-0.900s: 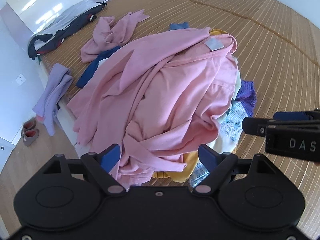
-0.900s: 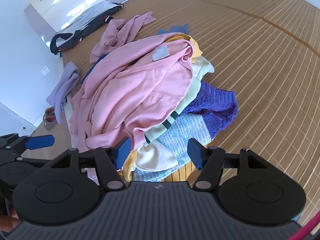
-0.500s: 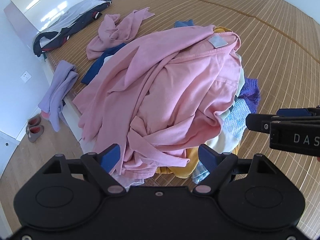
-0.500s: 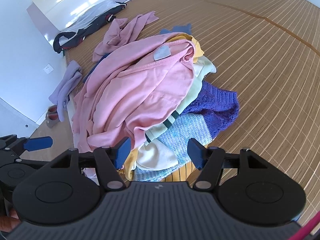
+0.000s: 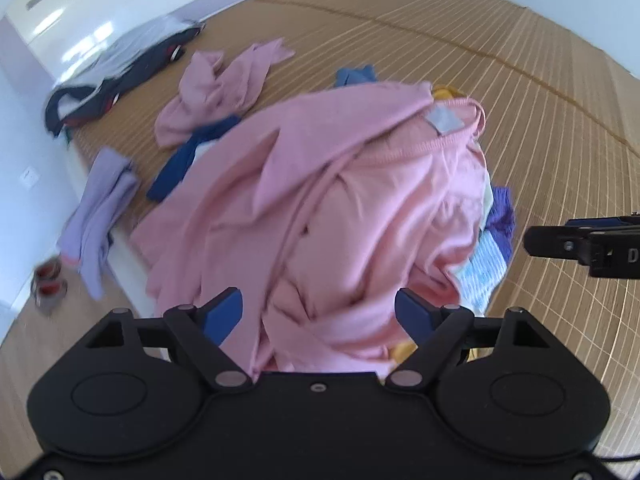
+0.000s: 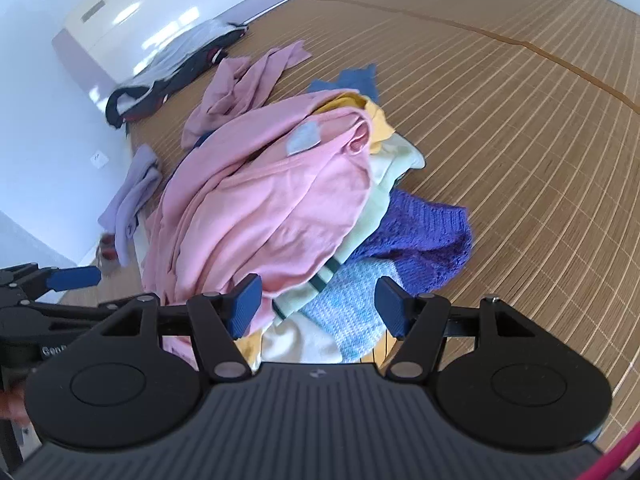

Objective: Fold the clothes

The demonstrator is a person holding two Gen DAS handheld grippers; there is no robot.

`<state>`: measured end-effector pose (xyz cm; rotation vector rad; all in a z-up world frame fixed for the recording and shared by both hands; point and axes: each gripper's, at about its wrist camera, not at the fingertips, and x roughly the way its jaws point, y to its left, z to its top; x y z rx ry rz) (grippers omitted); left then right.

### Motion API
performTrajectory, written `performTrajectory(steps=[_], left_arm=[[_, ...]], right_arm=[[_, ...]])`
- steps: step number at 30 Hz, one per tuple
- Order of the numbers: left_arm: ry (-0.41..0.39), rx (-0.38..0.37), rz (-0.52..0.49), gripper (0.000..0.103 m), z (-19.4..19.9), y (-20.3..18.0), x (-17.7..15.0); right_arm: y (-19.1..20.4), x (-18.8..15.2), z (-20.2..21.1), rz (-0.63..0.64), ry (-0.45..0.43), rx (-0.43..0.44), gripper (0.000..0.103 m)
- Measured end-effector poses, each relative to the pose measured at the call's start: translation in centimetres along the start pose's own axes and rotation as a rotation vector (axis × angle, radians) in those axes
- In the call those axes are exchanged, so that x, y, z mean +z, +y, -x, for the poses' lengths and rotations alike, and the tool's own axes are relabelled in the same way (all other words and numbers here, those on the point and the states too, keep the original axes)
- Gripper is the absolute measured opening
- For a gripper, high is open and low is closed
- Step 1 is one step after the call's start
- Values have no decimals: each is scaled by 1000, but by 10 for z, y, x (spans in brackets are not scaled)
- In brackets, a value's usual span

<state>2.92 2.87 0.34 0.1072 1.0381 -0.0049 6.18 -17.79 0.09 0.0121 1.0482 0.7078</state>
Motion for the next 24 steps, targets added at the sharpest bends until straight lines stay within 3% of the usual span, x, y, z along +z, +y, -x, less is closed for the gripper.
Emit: performTrajectory(steps=[8,17,21,24], left_arm=[[-105,-124,-215,80,-34,6,56],[-92,-246,-456,80,-94,-2,104],[-122,-167,-528,76,-114,6,122],[-140,-102,-486,77,-128,29,143]], right_arm=[[1,23,-10,-62,-73,-58,68],[19,52,-37,-177,-102,-124,68],[23,61,-55,-196,-88,-169,68],[23,68,-66,-215,-86,-184,68]])
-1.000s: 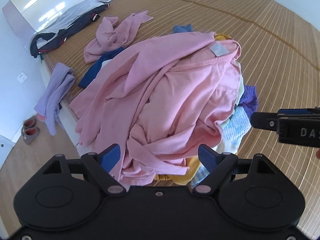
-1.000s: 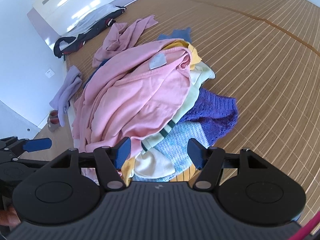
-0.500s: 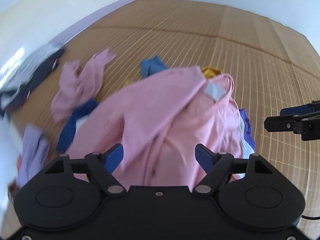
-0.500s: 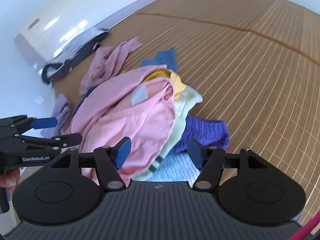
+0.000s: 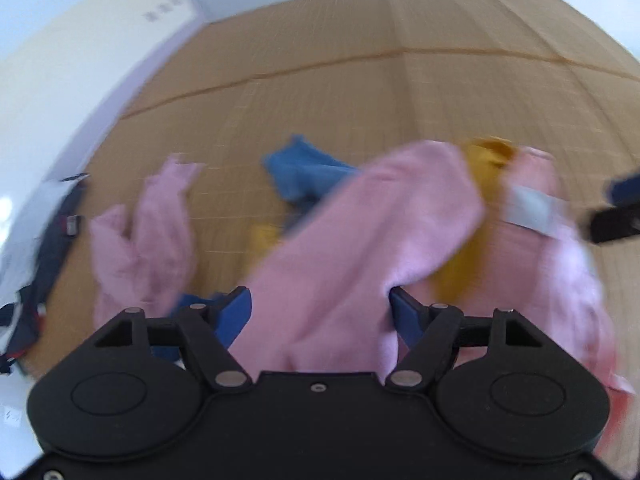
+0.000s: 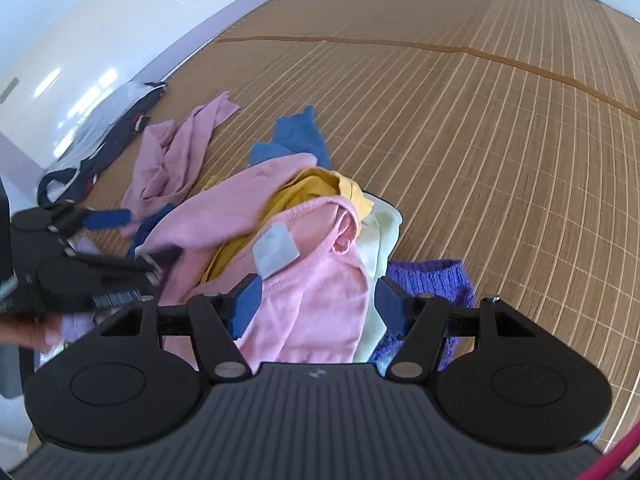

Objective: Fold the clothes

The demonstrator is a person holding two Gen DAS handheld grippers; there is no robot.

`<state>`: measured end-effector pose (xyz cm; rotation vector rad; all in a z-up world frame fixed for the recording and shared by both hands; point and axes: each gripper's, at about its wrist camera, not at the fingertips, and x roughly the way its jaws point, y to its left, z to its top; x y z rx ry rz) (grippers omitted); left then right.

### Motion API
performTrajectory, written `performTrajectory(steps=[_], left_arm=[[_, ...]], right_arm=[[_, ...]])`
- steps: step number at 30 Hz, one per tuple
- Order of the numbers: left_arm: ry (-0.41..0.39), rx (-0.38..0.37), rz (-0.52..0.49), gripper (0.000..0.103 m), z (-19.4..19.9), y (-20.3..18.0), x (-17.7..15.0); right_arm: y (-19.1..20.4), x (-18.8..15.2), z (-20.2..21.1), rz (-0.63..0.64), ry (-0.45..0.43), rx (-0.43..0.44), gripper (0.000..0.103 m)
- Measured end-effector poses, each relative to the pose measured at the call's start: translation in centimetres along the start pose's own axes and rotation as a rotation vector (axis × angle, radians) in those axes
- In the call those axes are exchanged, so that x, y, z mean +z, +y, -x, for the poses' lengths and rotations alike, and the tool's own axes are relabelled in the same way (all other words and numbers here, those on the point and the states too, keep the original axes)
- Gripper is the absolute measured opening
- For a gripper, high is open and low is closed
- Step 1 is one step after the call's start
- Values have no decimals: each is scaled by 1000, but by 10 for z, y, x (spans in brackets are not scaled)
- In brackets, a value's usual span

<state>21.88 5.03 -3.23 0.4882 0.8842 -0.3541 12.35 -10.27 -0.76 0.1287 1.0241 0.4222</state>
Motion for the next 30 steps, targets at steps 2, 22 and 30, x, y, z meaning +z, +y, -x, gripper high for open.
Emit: performTrajectory(steps=[2,22,30], left_arm=[[25,25,22,77,-9,19,0],[-34,-354,40,78,20,-15,2],[-79,-450,-43,79,37,-32,3]], right_arm=[[1,3,-5,-8,-10,-2,68],[-1,6,-24,-88,-92,3,5],[-12,-24,27,-52,-121,-51,3]])
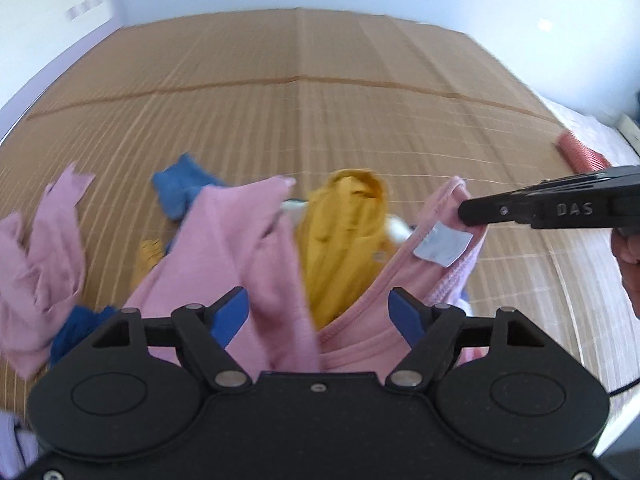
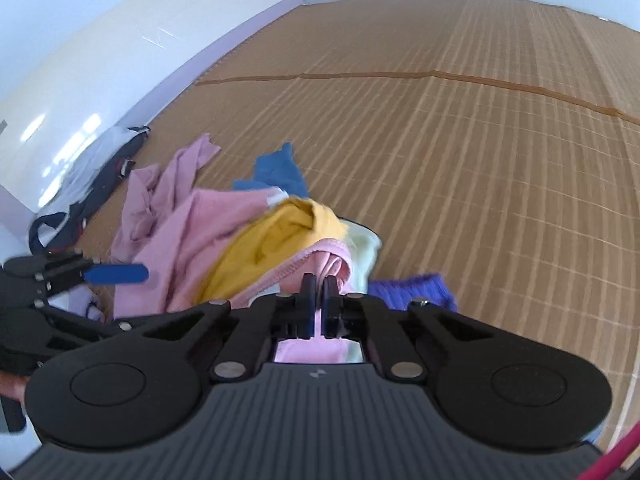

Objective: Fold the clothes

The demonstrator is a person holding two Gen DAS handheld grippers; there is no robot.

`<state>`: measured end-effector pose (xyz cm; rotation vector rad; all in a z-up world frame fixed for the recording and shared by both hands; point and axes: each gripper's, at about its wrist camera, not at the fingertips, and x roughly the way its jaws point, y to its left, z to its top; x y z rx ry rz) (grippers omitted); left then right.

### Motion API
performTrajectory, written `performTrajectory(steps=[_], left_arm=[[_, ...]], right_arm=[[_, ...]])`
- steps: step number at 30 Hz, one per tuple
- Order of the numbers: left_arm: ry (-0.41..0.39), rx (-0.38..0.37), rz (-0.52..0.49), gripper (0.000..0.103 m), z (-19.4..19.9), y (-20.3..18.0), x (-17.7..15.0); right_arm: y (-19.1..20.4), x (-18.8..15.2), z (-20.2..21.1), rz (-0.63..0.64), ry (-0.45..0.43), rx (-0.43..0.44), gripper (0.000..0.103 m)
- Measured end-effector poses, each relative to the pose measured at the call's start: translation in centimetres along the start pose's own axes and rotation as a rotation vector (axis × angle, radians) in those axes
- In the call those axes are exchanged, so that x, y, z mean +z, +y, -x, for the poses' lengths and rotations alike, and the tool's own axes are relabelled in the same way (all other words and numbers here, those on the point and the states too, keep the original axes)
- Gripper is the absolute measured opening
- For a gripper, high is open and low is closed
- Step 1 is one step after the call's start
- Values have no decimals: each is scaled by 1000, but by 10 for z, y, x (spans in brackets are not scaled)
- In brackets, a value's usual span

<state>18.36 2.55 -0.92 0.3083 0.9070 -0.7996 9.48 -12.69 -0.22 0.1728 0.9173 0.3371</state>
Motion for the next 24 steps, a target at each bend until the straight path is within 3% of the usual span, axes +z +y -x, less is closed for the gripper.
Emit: performTrajectory(steps=[5,10,16,18,20,24], left_arm=[[10,-115,-128,80,0,-31,-1],[80,-171,-260,80,-13,-62,-11],[170,-271,-281,74,-24,-87,-32],[190,-298,-257,68,-33,-93,-38],[192,-274,-228,52,-37,-98,-43],[161,-275,-210,30,-27,-105,-43]], right_arm=[[-15,-26,26,13,32,-40,3],[-41,-58,46,-4,66,-116,3],[-68,-76,65,-57,72,-141,3],[-69,-79,70,-51,63,-146,3],[-69,-80,75,-46,60,-155,3],[-75,-83,80,-47,62,-180,3]])
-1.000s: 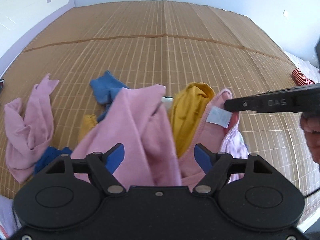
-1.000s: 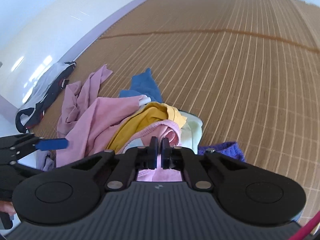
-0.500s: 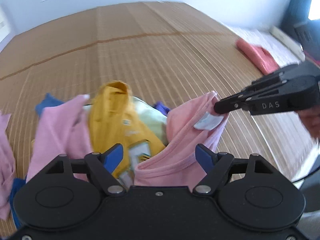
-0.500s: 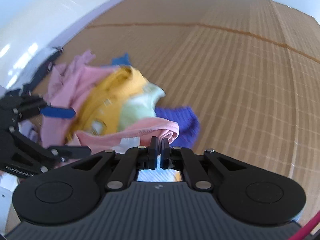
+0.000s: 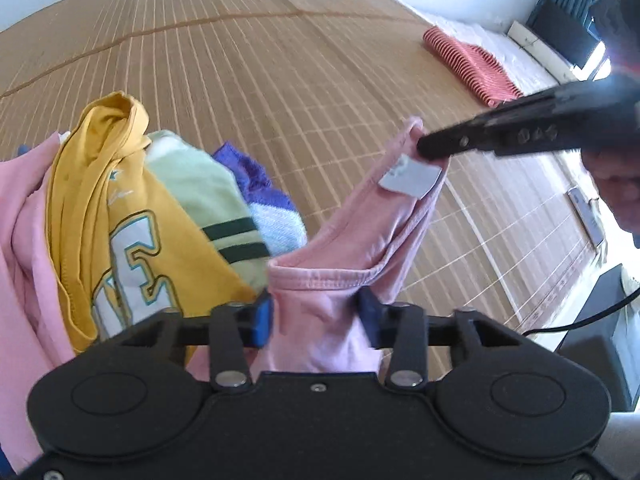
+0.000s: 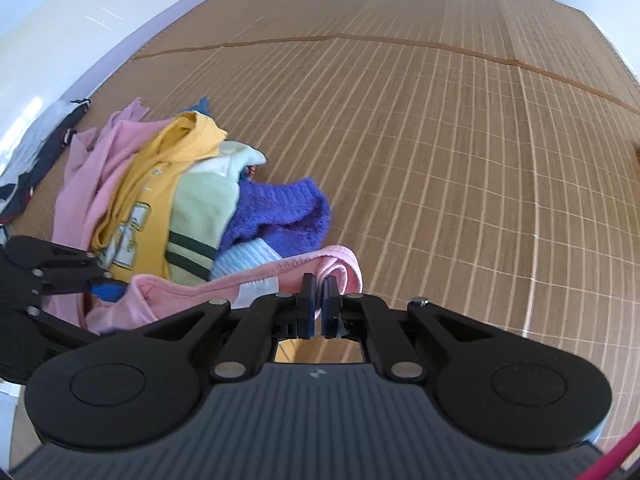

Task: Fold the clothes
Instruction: 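Lift the pink shirt off the pile with both grippers and carry it aside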

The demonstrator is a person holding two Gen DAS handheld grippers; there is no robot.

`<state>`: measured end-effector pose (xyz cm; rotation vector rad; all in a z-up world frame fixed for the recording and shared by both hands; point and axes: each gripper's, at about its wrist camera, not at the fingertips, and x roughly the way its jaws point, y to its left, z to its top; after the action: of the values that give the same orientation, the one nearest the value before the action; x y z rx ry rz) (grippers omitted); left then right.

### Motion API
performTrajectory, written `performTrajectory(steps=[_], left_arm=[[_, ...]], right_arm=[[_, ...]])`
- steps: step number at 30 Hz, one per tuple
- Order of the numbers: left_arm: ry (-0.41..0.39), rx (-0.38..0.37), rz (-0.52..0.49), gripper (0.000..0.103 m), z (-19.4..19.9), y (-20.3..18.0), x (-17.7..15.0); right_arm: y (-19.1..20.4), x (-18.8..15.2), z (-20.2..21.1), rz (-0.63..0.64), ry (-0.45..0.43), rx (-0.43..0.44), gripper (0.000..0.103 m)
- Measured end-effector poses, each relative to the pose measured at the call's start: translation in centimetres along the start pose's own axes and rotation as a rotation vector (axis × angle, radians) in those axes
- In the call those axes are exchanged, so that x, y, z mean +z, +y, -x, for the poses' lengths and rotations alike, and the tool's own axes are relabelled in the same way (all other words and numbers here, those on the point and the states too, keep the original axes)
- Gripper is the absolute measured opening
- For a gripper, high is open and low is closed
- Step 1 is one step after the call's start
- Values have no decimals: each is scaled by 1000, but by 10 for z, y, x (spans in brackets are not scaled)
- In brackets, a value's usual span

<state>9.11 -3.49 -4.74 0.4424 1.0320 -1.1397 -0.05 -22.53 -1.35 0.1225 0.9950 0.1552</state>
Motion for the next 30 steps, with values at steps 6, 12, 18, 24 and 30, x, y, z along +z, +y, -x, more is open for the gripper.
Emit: performTrajectory(steps=[6,12,18,24,30], left_arm=[[-11,31,-168,11,19,-43,5],[-64,3,-220,8,30,-90,29],[-127,-22,-243,5,23,-164,64],[-177,67,-277,5,7,-239,95],[-219,196,-277,5,15,-285,123]], right_arm=[[-19,-9,3,-44,-11,-12,3],[-62,-12,29,-60,-54,-43,3],[-142,-20,77,-73,-110,-86,3],[-229,-31,149,-96,-189,-58,3],[-283,-43,205,-83,-274,44,3]])
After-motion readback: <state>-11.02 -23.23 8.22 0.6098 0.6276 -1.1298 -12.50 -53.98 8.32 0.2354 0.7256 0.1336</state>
